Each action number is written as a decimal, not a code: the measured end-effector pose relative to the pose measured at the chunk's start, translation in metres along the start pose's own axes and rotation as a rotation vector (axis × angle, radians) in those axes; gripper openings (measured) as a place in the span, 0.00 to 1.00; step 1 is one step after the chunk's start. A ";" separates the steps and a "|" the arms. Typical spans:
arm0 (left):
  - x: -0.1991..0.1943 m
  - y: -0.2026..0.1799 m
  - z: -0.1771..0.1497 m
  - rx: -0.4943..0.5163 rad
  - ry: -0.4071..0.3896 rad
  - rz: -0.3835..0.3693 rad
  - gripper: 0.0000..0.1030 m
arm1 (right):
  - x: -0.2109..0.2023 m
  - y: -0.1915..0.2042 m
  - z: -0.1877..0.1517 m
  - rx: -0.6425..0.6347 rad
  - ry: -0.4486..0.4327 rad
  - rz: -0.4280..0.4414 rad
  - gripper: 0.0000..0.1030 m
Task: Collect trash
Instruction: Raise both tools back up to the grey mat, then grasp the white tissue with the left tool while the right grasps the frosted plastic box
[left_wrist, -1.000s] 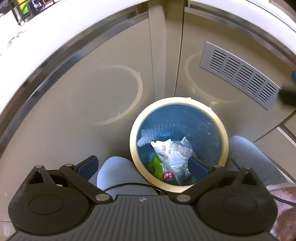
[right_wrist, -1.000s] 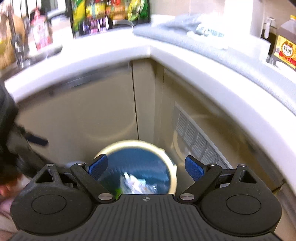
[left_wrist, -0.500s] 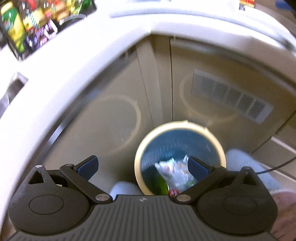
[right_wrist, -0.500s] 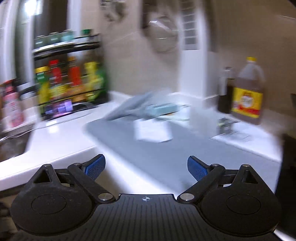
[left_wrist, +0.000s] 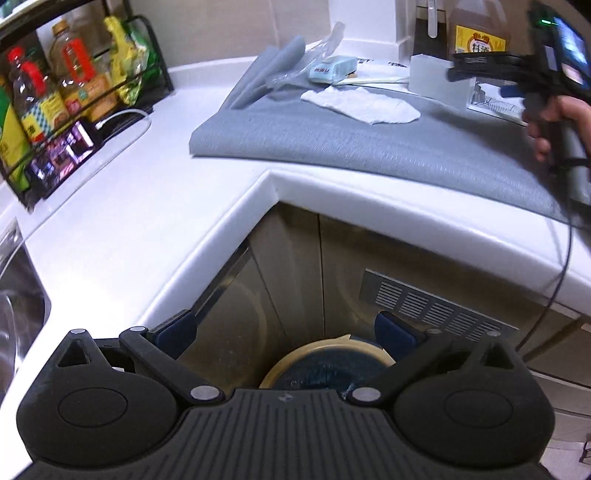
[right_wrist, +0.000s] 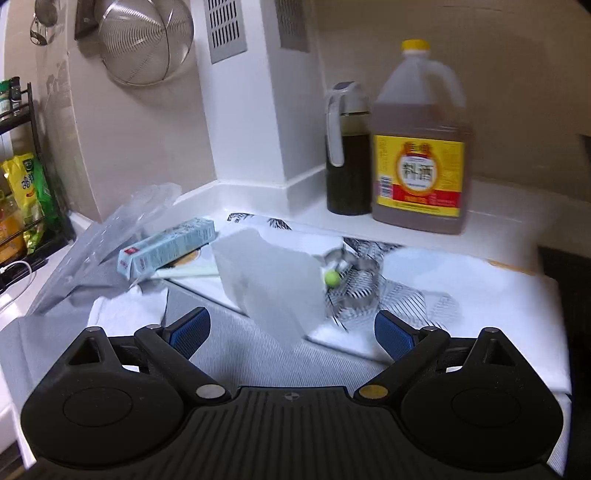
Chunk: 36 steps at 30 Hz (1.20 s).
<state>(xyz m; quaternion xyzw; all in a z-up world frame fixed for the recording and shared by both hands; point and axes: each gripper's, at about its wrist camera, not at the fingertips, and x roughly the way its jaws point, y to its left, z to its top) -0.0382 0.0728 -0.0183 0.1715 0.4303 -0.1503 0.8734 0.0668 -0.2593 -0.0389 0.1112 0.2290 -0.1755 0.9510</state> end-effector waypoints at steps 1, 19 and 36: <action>0.002 -0.001 0.003 0.007 0.002 0.000 1.00 | 0.007 0.001 0.002 -0.002 -0.001 0.002 0.94; 0.012 -0.001 -0.004 0.025 -0.004 -0.048 1.00 | -0.036 -0.061 -0.027 0.566 0.231 0.243 0.52; 0.000 0.002 0.059 -0.036 -0.109 -0.039 1.00 | -0.023 -0.045 -0.024 0.099 0.136 0.075 0.97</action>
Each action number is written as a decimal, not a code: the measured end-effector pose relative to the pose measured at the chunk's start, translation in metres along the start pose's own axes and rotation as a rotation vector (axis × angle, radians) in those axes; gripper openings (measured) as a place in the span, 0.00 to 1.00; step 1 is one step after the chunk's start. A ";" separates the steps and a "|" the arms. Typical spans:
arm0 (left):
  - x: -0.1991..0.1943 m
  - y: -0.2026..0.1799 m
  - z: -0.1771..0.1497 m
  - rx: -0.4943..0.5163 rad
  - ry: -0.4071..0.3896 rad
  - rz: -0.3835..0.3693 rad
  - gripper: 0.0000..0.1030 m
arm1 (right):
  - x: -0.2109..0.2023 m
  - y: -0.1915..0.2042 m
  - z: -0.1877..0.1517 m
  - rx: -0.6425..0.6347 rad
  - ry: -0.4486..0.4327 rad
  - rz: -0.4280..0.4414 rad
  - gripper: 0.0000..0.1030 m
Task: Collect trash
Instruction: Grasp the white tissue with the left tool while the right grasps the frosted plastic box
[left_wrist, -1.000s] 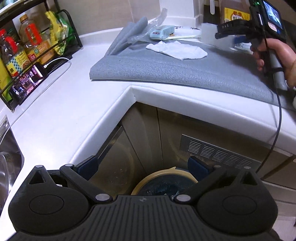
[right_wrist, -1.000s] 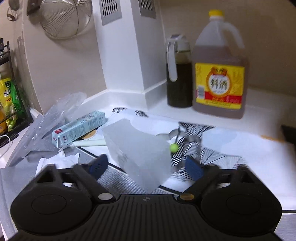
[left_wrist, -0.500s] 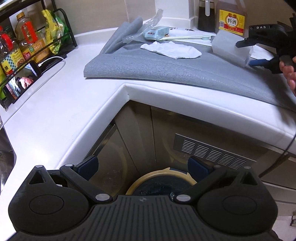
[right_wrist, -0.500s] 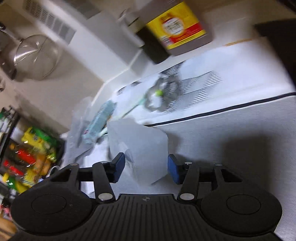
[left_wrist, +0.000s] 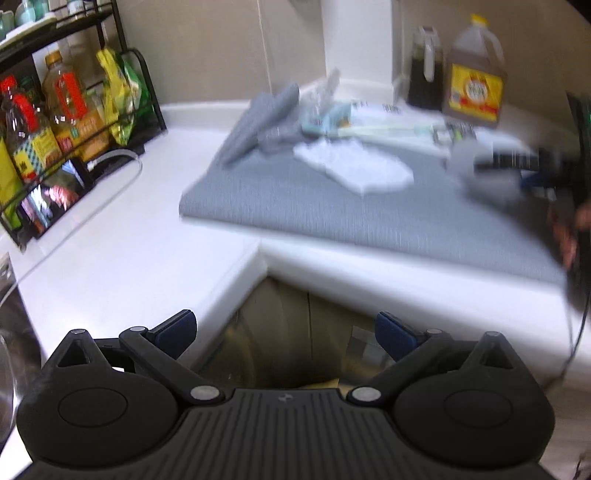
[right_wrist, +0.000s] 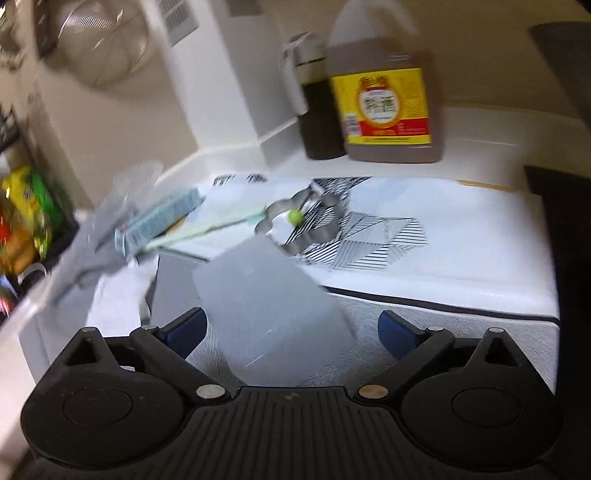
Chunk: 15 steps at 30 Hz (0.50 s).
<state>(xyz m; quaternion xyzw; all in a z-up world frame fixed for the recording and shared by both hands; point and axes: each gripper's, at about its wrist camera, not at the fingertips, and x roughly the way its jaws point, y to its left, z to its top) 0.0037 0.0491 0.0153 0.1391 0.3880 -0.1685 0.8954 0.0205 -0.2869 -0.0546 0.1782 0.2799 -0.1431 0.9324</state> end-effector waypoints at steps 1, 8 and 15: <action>0.005 -0.001 0.013 -0.016 -0.009 -0.007 1.00 | 0.002 0.004 0.000 -0.031 -0.004 -0.015 0.97; 0.083 -0.026 0.111 -0.124 0.063 -0.140 1.00 | 0.014 0.012 -0.002 -0.111 0.006 -0.075 1.00; 0.166 -0.070 0.155 -0.071 0.143 -0.082 1.00 | 0.014 0.013 -0.002 -0.122 0.003 -0.138 1.00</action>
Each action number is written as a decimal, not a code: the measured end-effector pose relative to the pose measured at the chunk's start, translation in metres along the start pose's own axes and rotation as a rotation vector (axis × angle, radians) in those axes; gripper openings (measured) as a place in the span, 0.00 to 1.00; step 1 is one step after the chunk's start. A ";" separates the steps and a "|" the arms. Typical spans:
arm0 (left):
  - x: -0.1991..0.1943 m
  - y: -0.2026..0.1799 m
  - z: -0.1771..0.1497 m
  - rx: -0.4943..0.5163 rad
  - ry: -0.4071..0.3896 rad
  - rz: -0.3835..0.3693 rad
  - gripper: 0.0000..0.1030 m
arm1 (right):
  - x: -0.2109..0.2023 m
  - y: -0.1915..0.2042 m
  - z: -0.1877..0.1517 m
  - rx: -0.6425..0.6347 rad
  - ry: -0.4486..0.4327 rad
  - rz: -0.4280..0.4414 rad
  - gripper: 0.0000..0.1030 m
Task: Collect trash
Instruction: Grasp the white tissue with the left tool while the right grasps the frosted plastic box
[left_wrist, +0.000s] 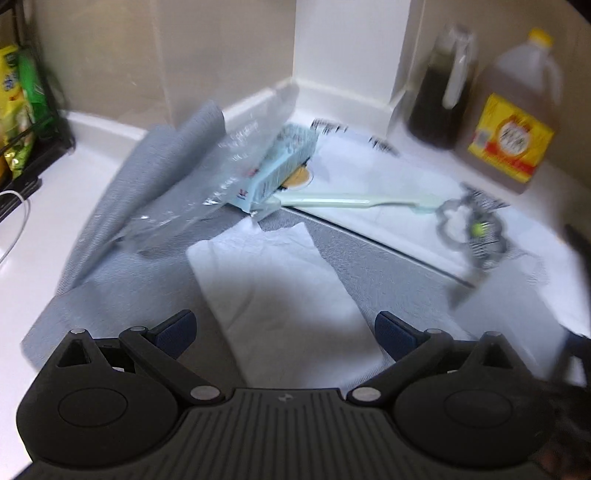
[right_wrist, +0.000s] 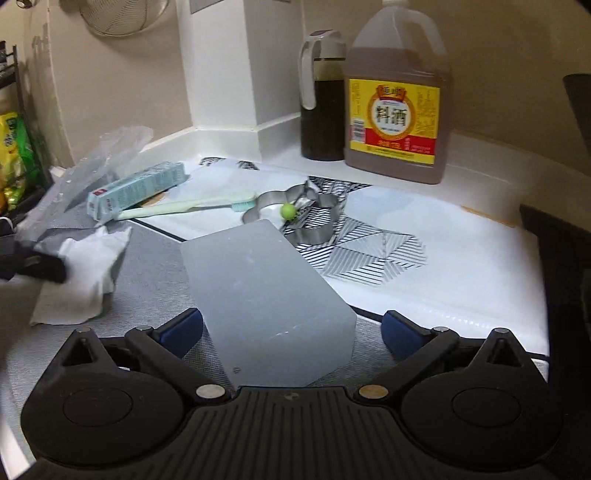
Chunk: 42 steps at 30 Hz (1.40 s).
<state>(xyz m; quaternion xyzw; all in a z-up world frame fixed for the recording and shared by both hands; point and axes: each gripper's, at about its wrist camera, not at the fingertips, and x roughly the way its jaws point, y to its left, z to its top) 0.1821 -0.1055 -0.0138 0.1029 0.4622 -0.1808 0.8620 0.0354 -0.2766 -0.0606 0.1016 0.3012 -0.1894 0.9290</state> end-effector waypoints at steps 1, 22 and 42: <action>0.010 -0.002 0.001 0.000 0.021 0.019 1.00 | 0.001 0.002 0.000 -0.010 0.004 -0.010 1.00; 0.026 -0.003 -0.002 -0.038 -0.045 0.038 0.85 | 0.007 0.012 -0.002 -0.059 0.021 -0.021 1.00; -0.107 0.028 -0.088 0.045 -0.183 -0.044 0.07 | -0.016 0.001 -0.004 0.022 -0.116 0.053 0.62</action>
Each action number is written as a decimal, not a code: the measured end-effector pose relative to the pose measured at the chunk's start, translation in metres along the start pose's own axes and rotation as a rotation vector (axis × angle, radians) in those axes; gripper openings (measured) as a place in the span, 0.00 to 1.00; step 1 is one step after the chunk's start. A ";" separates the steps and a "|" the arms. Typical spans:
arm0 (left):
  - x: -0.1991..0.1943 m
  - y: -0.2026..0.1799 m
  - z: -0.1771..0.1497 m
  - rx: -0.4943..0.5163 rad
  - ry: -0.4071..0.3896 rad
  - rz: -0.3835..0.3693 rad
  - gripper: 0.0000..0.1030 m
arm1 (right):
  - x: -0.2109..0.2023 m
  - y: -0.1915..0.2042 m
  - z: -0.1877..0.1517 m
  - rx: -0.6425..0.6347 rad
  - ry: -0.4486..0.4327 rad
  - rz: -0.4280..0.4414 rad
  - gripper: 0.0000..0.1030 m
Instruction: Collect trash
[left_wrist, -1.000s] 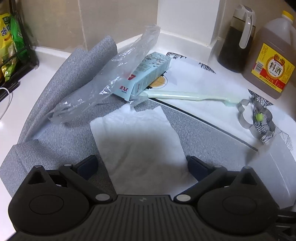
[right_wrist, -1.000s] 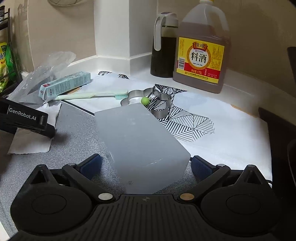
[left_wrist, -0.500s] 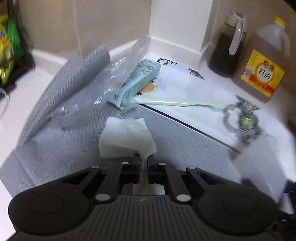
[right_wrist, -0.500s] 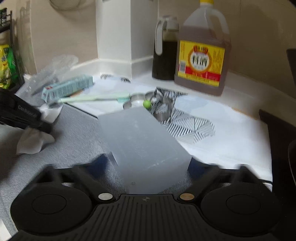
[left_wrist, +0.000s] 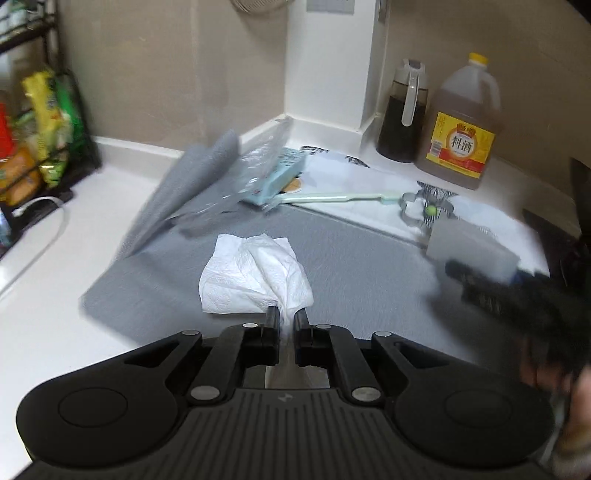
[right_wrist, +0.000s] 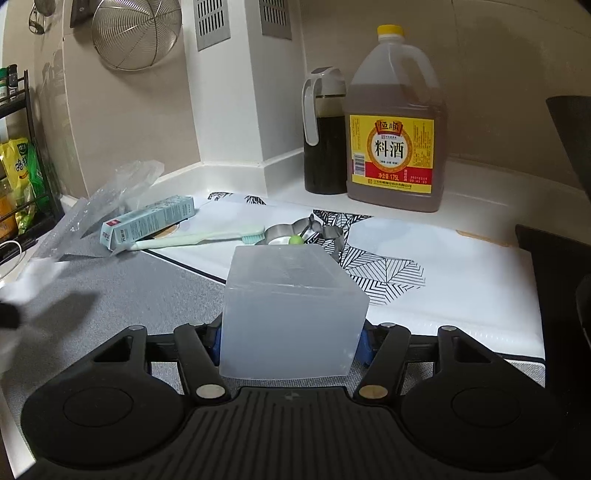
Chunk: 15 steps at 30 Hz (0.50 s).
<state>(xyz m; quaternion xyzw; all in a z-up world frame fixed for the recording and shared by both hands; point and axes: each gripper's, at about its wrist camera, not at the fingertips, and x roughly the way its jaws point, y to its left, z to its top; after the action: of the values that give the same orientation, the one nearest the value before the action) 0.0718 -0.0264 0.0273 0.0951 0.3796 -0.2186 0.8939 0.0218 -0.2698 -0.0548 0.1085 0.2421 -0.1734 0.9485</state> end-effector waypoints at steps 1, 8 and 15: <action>-0.010 0.006 -0.010 -0.006 -0.006 0.009 0.07 | 0.000 -0.001 0.000 0.005 0.001 0.004 0.62; -0.084 0.056 -0.084 -0.068 -0.016 0.095 0.07 | -0.013 -0.016 -0.002 0.106 -0.042 -0.033 0.61; -0.132 0.087 -0.149 -0.109 -0.015 0.156 0.07 | -0.102 0.001 -0.025 0.076 -0.135 0.018 0.62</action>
<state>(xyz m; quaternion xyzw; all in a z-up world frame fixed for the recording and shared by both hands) -0.0642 0.1432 0.0197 0.0741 0.3759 -0.1281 0.9148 -0.0721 -0.2332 -0.0258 0.1345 0.1698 -0.1807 0.9594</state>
